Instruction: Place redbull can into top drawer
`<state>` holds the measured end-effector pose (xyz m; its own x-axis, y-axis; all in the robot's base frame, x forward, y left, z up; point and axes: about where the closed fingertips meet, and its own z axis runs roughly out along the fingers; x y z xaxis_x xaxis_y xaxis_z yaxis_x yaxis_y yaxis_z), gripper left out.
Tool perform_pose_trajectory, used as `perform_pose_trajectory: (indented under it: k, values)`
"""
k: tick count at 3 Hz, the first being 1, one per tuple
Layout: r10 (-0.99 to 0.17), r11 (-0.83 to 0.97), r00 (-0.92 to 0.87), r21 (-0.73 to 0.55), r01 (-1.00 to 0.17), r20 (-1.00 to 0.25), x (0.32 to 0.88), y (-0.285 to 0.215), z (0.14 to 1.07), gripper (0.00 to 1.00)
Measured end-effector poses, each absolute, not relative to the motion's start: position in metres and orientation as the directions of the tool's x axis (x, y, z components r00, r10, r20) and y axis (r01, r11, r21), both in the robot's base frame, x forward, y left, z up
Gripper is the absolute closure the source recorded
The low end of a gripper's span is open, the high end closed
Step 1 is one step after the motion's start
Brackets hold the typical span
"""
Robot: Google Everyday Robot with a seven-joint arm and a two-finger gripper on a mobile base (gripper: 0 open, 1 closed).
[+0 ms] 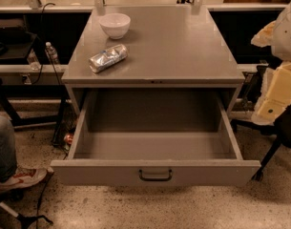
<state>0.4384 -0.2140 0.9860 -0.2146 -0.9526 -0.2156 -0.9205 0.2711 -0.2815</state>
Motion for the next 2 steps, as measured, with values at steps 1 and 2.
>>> perform_pose_trajectory:
  k: [1, 2]
  values:
    - [-0.953, 0.271, -0.214, -0.282, -0.92, -0.216, 0.439, -0.214, 0.986, 0.0]
    - [-0.951, 0.251, -0.178, -0.298, -0.921, -0.252, 0.46, -0.205, 0.987, 0.0]
